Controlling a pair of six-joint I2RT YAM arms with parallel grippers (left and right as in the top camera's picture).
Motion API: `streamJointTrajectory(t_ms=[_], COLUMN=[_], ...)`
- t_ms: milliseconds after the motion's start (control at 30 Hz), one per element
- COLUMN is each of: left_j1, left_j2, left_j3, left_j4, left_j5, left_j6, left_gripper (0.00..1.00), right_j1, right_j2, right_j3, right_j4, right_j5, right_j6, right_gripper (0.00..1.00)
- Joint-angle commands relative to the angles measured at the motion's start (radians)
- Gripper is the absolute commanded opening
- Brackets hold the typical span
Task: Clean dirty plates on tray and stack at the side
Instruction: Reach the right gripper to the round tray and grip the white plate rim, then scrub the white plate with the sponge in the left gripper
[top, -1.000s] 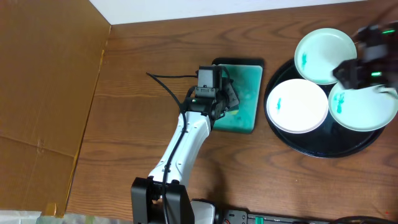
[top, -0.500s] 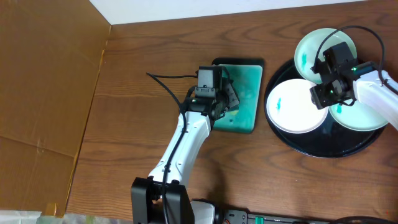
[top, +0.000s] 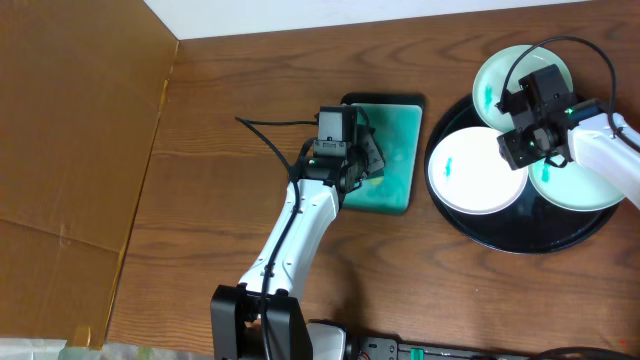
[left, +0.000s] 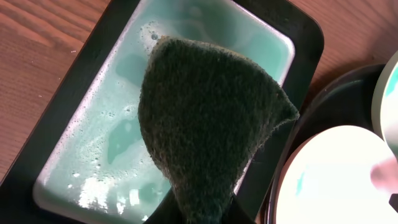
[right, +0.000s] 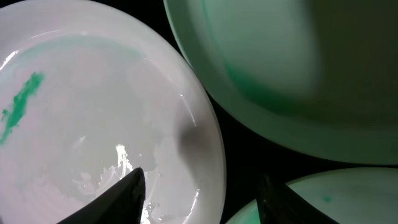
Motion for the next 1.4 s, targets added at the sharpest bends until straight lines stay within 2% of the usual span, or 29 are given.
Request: streamJointTrajectory(t_ms=[0,133,233,267,433,500,633,867,1133,1267,1367], left_j1=[-0.001,-0.001,-0.001,-0.001,-0.026,-0.052,-0.139,-0.293,-0.397,-0.426,-0.441], left_j2=[-0.006,-0.006,-0.006,-0.006,-0.005,-0.004,0.027,0.189,0.369,0.409,0.411], left_j3=[0.019,0.019,0.019,0.019,0.019,0.019,0.019,0.019,0.019,0.019,0.019], left_j4=[0.002,0.002,0.003,0.006,0.006,0.007,0.047,0.232,0.435,0.455,0.466], left_j5=[-0.007,0.006,0.043,0.07,0.114,0.116,0.116,0.116,0.116,0.116,0.117], left_j6=[-0.014,-0.017,-0.017,-0.021,-0.104,-0.135,-0.209,-0.319,-0.335,-0.335,-0.334], left_gripper=[0.07,0.07,0.07,0.07,0.07,0.07,0.08,0.07,0.08,0.17,0.3], right_j1=[0.007,0.006,0.003,0.003,0.005,0.005,0.005,0.005,0.005,0.005,0.005], right_j2=[0.045,0.073,0.072,0.072,0.072,0.072,0.072,0.072,0.072,0.072,0.072], right_j3=[-0.002,-0.002,0.002,0.005,0.005,0.005,0.005,0.005,0.005,0.005,0.005], right_j4=[-0.002,-0.015,-0.014,-0.011,-0.01,-0.011,-0.011,-0.011,-0.012,-0.012,-0.011], right_j5=[-0.019,-0.017,-0.019,-0.018,-0.018,-0.018,-0.019,-0.019,-0.019,-0.019,-0.019], right_j6=[-0.004,0.011,0.024,0.029,0.057,0.074,0.106,0.139,0.139,0.142,0.142], right_gripper=[0.54,0.48,0.37,0.3,0.06,0.02,0.02,0.02,0.02,0.02,0.01])
